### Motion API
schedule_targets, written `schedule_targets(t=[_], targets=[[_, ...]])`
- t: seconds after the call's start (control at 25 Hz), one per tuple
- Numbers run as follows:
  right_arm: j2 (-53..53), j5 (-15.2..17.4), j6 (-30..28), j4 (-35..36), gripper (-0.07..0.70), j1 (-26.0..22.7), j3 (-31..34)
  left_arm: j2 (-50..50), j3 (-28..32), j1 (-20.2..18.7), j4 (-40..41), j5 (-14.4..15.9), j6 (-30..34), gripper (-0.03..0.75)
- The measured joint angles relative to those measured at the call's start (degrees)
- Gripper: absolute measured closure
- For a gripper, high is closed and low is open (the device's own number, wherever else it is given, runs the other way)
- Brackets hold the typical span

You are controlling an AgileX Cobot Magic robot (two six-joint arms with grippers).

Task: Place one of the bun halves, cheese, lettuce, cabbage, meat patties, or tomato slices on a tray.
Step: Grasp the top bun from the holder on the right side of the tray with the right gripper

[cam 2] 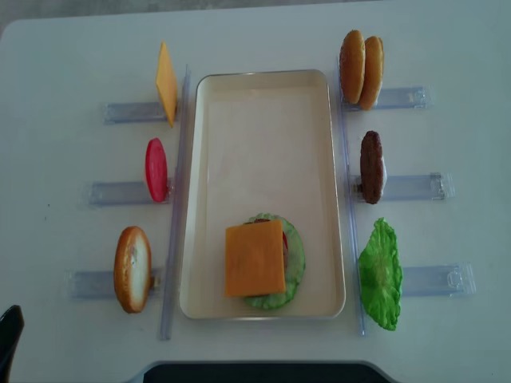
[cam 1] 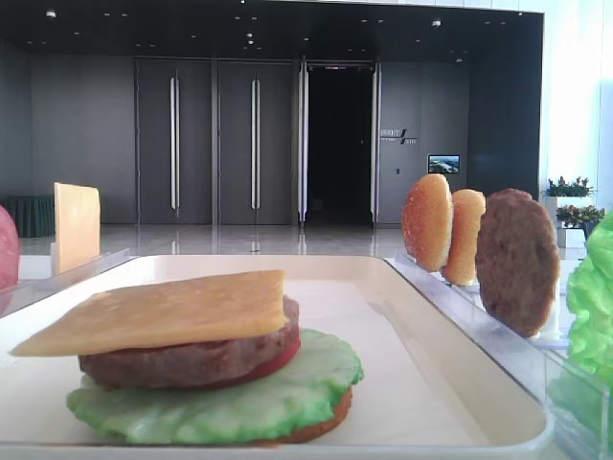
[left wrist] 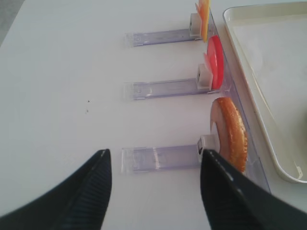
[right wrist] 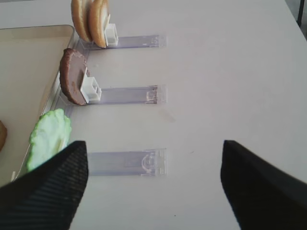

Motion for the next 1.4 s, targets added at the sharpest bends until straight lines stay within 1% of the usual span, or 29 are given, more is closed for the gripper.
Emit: schedule_targets(t=[1.4], targets=[[0.0,0.0,0.0,0.0,0.09,0.0,0.0,0.0,0.0,0.0,0.0,0.0,0.0,0.265]])
